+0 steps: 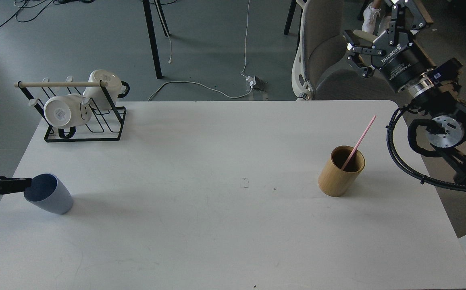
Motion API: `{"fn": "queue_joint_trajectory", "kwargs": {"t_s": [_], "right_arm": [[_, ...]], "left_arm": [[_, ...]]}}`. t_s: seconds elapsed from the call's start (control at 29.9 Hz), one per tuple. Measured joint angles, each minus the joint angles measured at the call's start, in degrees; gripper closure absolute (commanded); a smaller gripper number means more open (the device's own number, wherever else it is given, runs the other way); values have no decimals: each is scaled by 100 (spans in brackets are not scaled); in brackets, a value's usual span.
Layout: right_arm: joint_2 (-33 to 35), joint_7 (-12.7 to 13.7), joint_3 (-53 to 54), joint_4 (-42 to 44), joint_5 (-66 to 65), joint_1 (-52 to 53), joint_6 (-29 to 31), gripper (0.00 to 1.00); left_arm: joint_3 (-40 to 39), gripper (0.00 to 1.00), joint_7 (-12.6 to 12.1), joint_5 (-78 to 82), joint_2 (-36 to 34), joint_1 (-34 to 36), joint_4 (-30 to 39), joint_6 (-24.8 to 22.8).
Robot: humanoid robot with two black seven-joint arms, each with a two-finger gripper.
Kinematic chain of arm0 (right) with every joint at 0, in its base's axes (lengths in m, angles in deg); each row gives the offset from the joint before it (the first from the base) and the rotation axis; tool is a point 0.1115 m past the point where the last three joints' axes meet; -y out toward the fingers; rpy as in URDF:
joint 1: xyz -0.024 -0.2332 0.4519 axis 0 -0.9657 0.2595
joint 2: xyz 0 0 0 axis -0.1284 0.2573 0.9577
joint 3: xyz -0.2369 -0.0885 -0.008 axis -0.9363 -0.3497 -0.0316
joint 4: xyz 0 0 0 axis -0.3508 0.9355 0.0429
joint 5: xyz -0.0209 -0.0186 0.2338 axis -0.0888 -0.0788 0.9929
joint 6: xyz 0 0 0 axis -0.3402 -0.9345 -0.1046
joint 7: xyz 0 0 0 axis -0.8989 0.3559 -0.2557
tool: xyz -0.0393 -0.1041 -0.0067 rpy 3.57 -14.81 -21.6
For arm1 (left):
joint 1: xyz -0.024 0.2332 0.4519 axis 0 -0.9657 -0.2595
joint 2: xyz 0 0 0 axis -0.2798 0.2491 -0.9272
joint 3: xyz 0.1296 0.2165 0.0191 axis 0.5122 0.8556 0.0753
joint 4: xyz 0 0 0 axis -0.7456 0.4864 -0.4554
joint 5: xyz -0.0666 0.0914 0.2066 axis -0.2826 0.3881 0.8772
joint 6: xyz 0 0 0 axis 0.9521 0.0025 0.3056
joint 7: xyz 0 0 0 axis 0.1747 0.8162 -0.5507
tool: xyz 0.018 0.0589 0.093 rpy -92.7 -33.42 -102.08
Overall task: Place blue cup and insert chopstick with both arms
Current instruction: 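Grasp the dark blue cup with the left gripper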
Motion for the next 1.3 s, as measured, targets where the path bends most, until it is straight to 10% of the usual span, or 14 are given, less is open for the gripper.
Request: {"fn": "queue_joint_trajectory", "kwargs": {"t_s": [0.53,0.87,1.3], "right_arm": [[42,0,0,14,0,-116,0,1],[113,0,0,14,0,-126,0,1],[138,0,0,30,0,-161,0,1]], "left_arm": [[-8,40,0,2,191,-36,-1,16],[2,89,0,37,194,-37,0,348],[-2,98,0,58,165,-156,80,406]]}}
